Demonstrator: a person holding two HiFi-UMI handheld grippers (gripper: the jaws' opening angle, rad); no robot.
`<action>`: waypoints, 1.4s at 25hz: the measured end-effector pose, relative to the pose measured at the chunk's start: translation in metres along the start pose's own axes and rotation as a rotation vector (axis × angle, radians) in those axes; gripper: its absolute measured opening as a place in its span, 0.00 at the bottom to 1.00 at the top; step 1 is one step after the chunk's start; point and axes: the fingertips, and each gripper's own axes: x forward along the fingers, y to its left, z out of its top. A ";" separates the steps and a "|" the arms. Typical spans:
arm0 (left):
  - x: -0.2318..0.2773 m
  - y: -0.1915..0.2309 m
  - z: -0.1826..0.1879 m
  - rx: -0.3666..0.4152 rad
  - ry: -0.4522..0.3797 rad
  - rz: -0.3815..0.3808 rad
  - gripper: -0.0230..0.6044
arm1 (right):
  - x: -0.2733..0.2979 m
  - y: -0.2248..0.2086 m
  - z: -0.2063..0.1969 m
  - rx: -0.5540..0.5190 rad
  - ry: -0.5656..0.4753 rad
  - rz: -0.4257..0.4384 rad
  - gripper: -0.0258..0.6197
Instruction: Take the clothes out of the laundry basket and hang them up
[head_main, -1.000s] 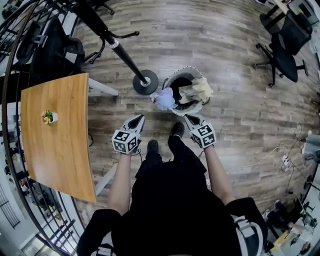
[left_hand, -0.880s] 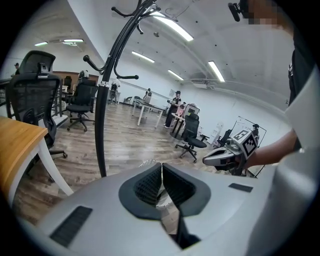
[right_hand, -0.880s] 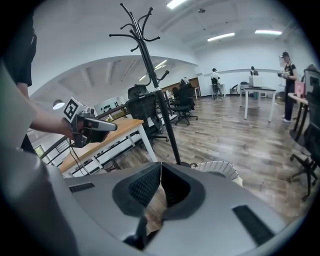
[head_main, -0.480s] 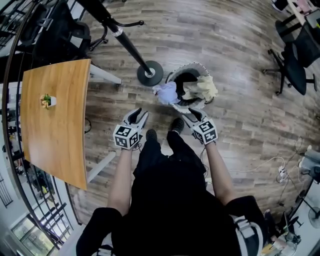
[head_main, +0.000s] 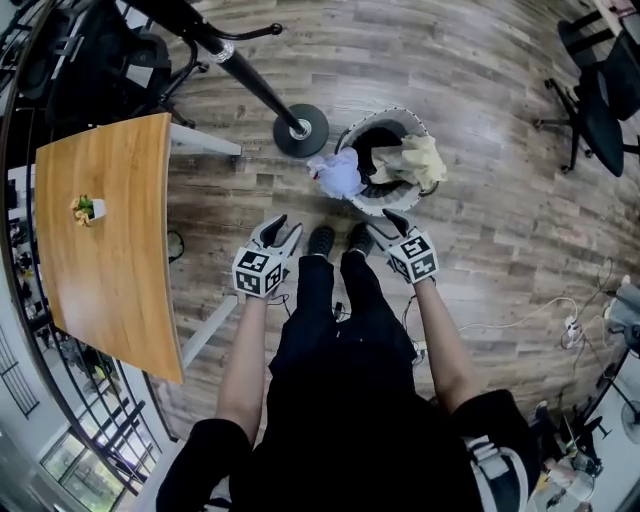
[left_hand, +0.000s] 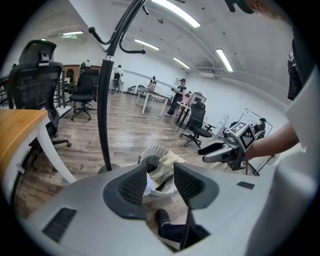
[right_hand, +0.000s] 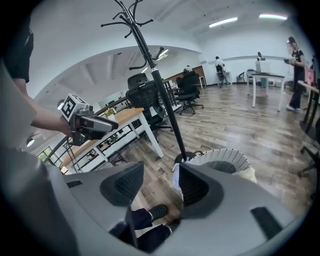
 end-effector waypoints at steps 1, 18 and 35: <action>0.004 0.005 -0.007 0.006 0.020 -0.007 0.30 | 0.007 0.001 -0.003 0.008 0.003 -0.001 0.40; 0.104 0.056 -0.086 0.039 0.195 -0.126 0.30 | 0.115 -0.026 -0.071 0.227 -0.005 -0.087 0.35; 0.160 0.117 -0.167 0.078 0.304 -0.193 0.30 | 0.228 -0.043 -0.136 0.349 0.046 -0.120 0.30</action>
